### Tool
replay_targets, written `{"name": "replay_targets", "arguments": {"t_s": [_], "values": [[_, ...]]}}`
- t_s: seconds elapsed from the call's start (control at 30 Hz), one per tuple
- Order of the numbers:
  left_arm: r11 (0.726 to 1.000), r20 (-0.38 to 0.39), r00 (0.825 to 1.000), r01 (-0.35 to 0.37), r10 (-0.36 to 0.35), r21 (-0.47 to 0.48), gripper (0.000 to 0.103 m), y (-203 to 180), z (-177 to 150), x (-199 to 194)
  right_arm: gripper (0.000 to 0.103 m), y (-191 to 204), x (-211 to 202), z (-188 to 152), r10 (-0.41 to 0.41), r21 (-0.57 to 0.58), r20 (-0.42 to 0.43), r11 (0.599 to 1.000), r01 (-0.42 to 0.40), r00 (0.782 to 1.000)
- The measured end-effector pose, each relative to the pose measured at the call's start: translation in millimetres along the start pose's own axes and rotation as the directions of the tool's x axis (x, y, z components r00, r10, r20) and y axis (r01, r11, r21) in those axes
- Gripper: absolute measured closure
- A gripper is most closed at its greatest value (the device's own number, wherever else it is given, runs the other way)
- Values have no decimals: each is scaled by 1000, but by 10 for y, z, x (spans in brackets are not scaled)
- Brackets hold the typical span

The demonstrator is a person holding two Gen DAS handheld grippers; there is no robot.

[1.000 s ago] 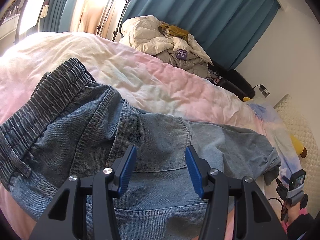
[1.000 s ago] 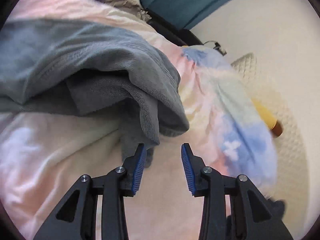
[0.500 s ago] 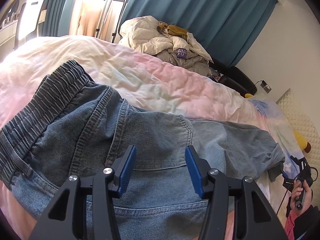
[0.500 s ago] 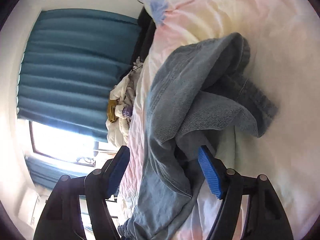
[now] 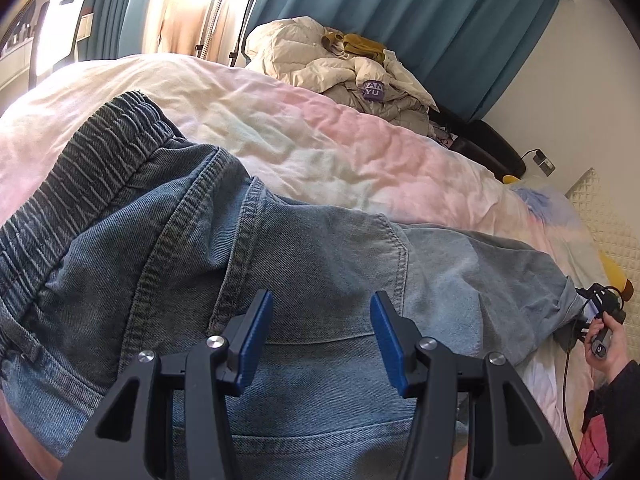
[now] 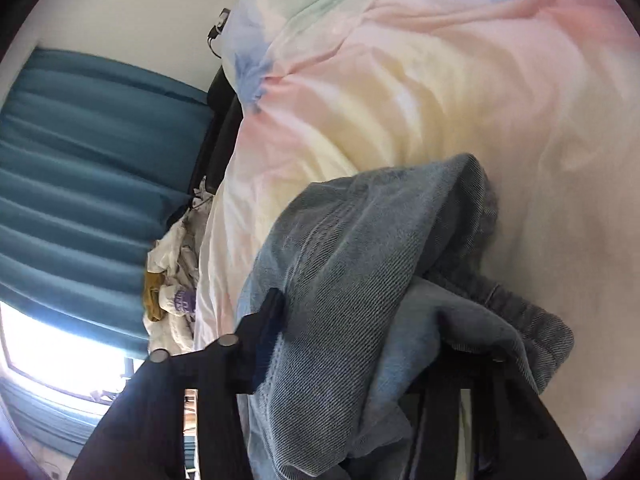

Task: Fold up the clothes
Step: 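Fold the grey leg over the jeans with the right gripper, then release the leg and pull the right gripper back from the jeans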

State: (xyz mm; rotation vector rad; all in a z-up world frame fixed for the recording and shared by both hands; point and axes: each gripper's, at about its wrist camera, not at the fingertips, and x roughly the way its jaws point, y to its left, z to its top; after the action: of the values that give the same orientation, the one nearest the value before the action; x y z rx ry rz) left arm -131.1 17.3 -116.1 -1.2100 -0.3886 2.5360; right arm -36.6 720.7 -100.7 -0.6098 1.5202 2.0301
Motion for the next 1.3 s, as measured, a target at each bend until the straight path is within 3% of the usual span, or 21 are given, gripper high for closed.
{"name": "replay_targets", "arguments": {"t_s": [0.13,0.27,0.37,0.5,0.63,0.7,0.8,0.93,1.1,1.17,1.3], "values": [[1000,11,1000,-9,9,11,51,1,-8,-10,86,611,-166,57,-9,-187,33,982,15,999],[999,30,999,-19,18,31,51,-12,-16,-42,93,1127,-343,192,123,-321,40,941,-104,992],[999,44,999,-26,24,45,51,-21,-22,-65,95,1301,-467,229,225,-437,63,882,-176,972],[997,59,997,-55,51,59,51,-25,-25,-89,96,1048,-380,237,220,-516,86,844,-145,972],[982,65,986,-158,151,106,51,-51,-43,-44,96,284,-85,193,80,-457,52,888,-47,995],[984,50,990,-140,135,109,51,-69,-37,-10,96,-108,101,151,12,-431,26,902,1,1000],[983,38,990,-139,135,118,51,-115,-38,29,95,-504,189,104,4,-379,6,925,-2,1000],[984,34,989,-145,143,106,51,-151,-33,31,88,-633,195,120,-2,-336,-16,942,-4,1000],[979,42,985,-171,167,111,51,-219,-33,-42,82,-484,-52,19,-78,-402,-3,913,70,997],[988,27,993,-116,114,99,51,-225,-38,-73,82,-465,-223,-80,-80,-431,-10,900,68,997],[993,36,997,-75,72,88,51,-268,-58,-199,82,-410,-578,-293,-59,-464,-5,884,50,998]]}}
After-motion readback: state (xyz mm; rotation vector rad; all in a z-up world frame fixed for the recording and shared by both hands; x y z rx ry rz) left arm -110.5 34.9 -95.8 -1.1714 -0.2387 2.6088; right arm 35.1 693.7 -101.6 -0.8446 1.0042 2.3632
